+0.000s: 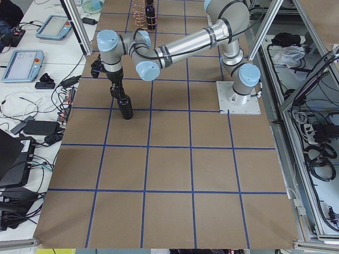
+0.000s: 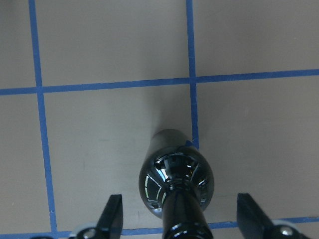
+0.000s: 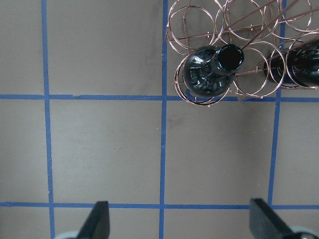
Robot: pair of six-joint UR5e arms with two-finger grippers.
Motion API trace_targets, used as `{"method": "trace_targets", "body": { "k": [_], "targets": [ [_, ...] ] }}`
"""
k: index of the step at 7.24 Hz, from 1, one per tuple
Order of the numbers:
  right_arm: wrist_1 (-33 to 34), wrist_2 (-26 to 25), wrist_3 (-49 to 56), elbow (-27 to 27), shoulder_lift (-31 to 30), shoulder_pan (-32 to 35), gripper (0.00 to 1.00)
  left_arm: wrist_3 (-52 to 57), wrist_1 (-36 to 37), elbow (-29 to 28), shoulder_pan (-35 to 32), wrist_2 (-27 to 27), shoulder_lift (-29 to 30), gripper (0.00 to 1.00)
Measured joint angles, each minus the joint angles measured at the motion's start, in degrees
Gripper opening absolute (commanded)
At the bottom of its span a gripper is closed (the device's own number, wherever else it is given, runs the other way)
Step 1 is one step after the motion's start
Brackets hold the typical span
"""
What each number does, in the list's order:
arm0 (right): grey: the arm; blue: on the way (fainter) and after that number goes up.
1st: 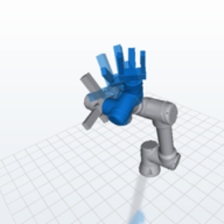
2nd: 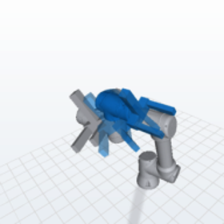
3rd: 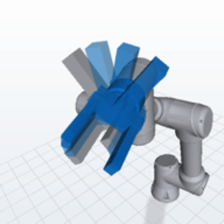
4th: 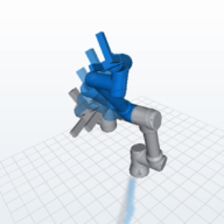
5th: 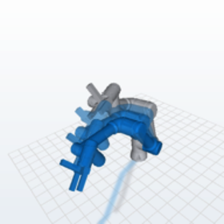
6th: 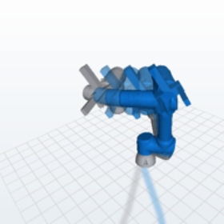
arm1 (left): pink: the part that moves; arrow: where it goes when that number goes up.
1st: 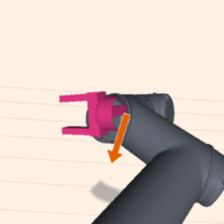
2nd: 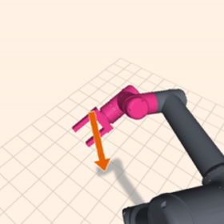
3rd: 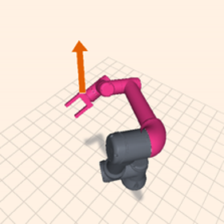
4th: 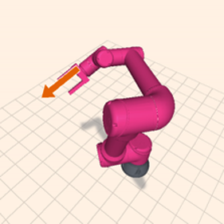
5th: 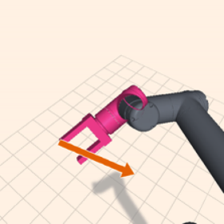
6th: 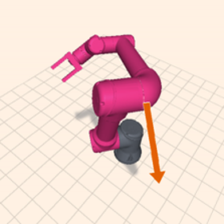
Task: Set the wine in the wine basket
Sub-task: 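Lift the dark wine bottle with the left gripper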
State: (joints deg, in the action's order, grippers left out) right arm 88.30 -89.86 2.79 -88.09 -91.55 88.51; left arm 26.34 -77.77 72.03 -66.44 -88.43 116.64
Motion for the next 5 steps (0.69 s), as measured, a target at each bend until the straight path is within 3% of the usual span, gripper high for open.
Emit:
{"method": "trace_targets", "body": {
  "k": [3,4,5],
  "targets": [
    [-0.1,0.1,0.0,-0.1,0.0,0.0,1.0,0.1,-1.2,0.0,0.0,-0.2,0.4,0.45],
    [-0.1,0.1,0.0,-0.1,0.0,0.0,1.0,0.1,-1.6,0.0,0.0,-0.4,0.4,0.0],
    [-0.1,0.1,0.0,-0.1,0.1,0.0,1.0,0.1,-1.7,0.0,0.0,-0.5,0.4,0.0]
  ]
}}
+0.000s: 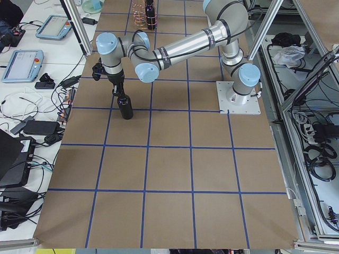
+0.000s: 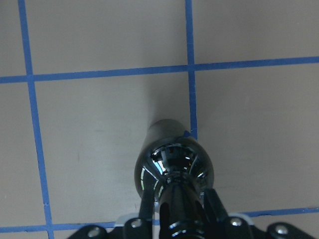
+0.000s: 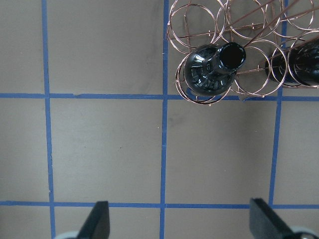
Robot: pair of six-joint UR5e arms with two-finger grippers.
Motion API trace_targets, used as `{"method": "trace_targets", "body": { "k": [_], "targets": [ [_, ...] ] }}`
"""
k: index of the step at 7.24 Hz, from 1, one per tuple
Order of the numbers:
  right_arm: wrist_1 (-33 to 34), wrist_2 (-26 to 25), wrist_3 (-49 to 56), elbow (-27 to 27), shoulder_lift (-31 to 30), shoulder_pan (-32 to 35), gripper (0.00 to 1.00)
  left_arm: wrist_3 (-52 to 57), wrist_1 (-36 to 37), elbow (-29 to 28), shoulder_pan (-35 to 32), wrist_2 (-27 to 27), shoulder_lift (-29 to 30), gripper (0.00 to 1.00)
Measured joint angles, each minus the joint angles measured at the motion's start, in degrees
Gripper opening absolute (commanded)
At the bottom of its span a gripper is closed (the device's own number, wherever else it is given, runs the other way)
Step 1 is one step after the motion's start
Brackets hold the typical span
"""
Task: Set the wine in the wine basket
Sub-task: 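Lift the dark wine bottle with the left gripper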
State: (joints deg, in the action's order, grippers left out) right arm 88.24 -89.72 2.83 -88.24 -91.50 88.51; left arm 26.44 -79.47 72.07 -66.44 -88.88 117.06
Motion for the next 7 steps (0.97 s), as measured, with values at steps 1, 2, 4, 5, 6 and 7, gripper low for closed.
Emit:
{"method": "trace_targets", "body": {
  "k": [1,2,4,5,6,7],
  "targets": [
    [0.0,0.0,0.0,0.0,0.0,0.0,1.0,0.0,0.0,0.0,0.0,0.0,0.0,0.0],
    [0.0,0.0,0.0,0.0,0.0,0.0,1.0,0.0,-0.1,0.0,0.0,0.0,-0.2,0.0],
    [0.0,-0.1,0.0,0.0,0.0,0.0,1.0,-0.1,-0.2,0.0,-0.1,0.0,-1.6,0.0],
    [0.0,-0.1,0.0,0.0,0.0,0.0,1.0,-0.6,-0.6,0.1,-0.6,0.0,-2.8,0.0],
    [0.0,-0.1,0.1,0.0,0.0,0.0,1.0,-2.7,-1.6,0.4,-2.2,-0.1,-4.4,0.0],
    [0.0,-0.1,0.2,0.0,0.0,0.0,1.0,-6.5,-2.6,0.7,-5.0,-0.2,-6.5,0.0]
  ]
}}
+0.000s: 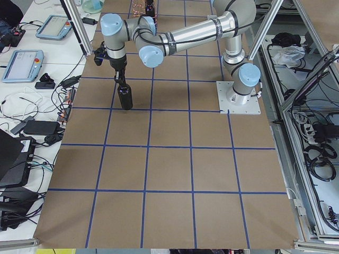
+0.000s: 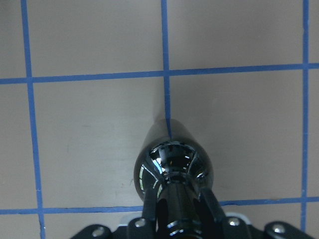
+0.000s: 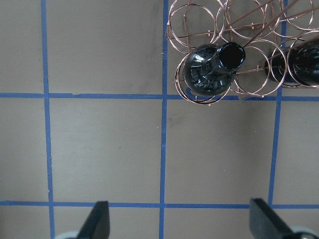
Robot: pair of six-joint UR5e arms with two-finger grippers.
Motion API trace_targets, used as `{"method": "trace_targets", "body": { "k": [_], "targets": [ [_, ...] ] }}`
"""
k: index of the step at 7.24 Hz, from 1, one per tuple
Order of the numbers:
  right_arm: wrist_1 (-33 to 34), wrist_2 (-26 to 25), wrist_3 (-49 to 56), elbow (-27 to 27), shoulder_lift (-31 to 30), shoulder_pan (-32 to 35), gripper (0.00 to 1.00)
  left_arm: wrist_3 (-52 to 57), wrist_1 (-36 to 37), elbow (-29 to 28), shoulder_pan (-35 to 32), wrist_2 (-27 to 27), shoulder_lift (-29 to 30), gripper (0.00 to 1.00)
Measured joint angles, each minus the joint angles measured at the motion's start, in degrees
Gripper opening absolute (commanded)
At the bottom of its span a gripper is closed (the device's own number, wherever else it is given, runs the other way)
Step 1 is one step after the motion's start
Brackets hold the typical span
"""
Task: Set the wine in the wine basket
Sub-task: 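Lift the dark wine bottle with the left gripper, then carry the bottle toward the table center and lower it upright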
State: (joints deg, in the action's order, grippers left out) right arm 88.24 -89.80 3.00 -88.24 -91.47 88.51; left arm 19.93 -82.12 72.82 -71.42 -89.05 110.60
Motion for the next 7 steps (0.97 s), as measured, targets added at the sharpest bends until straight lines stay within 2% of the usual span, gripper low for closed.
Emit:
{"method": "trace_targets", "body": {
  "k": [2,4,7],
  "targets": [
    [0.1,0.0,0.0,0.0,0.0,0.0,1.0,-8.5,-1.6,3.0,-6.3,0.5,-4.4,0.0],
    [0.1,0.0,0.0,0.0,0.0,0.0,1.0,-16.4,-1.4,8.9,-12.6,0.7,-9.1,0.0],
    [0.1,0.0,0.0,0.0,0.1,-0.1,1.0,-29.7,0.4,14.7,-26.0,0.2,-13.3,0.0]
  ]
}}
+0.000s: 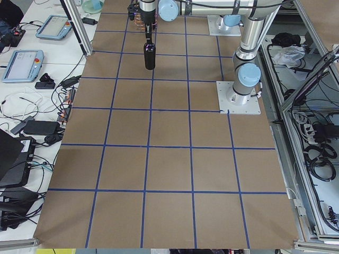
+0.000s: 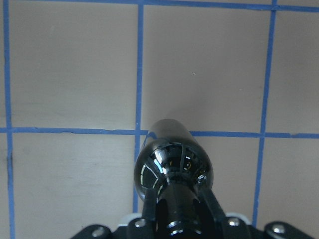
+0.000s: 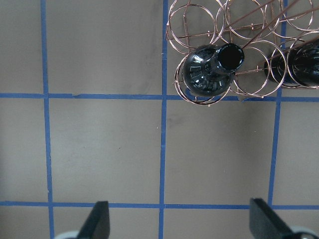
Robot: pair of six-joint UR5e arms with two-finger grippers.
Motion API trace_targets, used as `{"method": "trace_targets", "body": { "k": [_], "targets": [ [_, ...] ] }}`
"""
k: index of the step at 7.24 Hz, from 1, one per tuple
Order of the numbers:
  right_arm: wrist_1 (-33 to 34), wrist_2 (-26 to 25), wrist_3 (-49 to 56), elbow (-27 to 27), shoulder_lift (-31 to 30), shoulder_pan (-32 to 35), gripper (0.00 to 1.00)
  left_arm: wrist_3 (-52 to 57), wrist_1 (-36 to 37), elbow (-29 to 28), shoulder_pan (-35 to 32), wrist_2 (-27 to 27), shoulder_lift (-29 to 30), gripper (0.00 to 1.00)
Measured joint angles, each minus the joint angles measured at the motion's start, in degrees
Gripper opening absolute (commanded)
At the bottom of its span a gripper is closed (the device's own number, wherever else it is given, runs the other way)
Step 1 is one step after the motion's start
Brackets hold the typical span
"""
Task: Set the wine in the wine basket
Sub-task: 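Carry the bottle toward the table center and lower it upright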
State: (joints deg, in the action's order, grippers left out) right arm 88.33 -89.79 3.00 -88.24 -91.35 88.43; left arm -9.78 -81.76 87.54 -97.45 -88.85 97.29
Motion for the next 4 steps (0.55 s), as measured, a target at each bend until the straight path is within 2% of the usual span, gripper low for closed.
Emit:
{"method": "trace_targets", "body": {
  "k": [2,4],
  "targets": [
    [0.0,0.0,0.1,0.0,0.0,0.0,1.0,-6.2,4.7,4.5,-6.7,-0.1,-0.3,0.0],
    [0.0,-0.1,0.2,0.0,0.0,0.0,1.0,-7.7,6.1,6.8,-10.8,0.3,-0.2,0.0]
  ]
}}
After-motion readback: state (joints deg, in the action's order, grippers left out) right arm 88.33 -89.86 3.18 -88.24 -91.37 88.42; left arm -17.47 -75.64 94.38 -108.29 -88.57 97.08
